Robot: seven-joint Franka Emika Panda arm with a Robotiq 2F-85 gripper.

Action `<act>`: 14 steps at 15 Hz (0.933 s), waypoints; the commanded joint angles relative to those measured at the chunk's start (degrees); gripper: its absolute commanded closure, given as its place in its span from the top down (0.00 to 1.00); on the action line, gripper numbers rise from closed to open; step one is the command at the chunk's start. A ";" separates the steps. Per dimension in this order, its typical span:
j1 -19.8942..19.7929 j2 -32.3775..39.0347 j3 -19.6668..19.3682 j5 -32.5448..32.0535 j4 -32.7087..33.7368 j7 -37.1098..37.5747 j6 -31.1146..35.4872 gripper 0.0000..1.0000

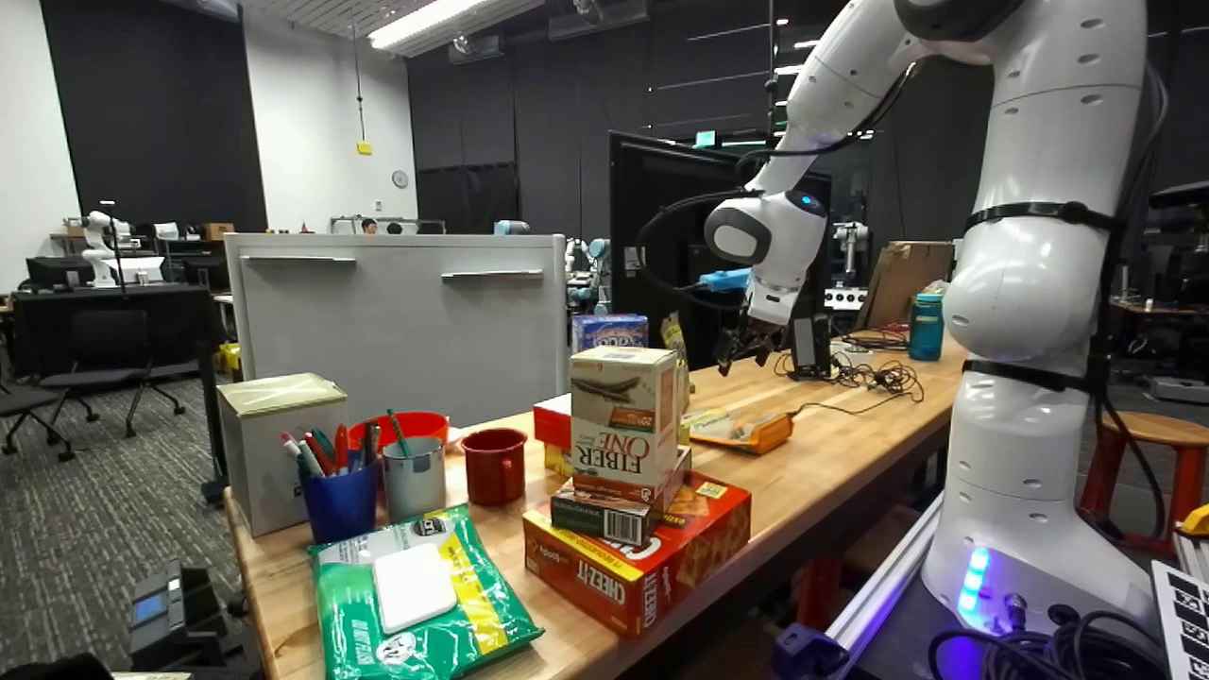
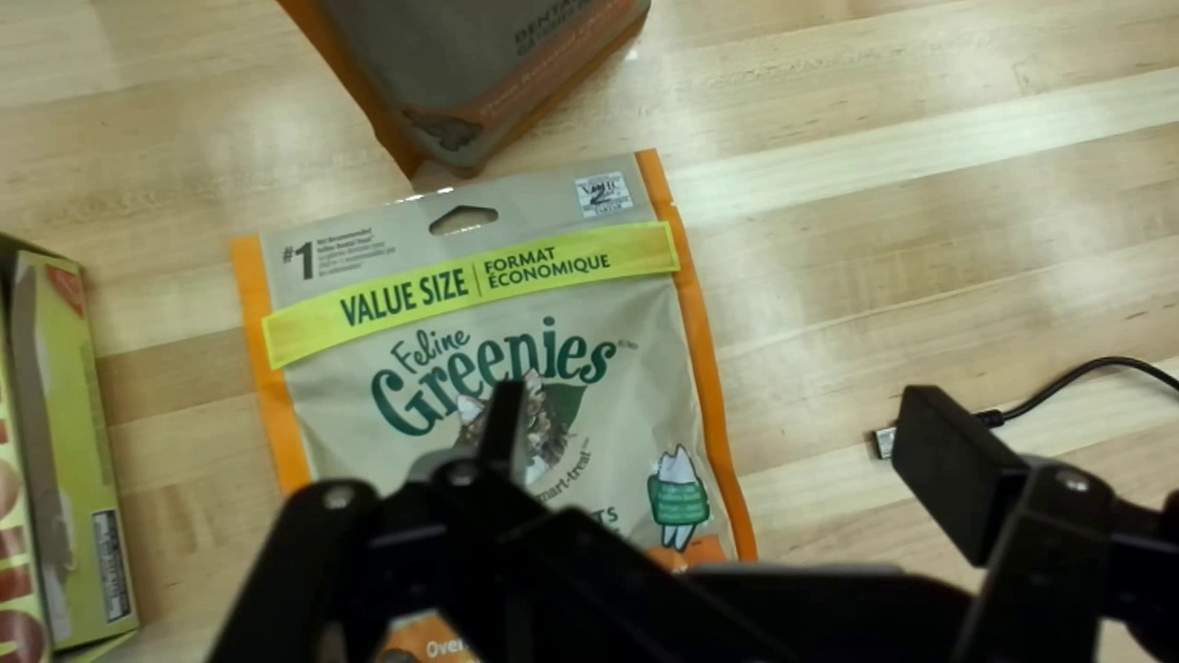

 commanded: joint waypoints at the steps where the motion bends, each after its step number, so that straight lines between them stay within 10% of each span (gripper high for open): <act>1: -0.05 0.03 0.00 0.00 0.02 -0.09 -0.04 1.00; 14: -1.18 -2.10 -0.98 -0.01 -6.06 16.17 0.39 1.00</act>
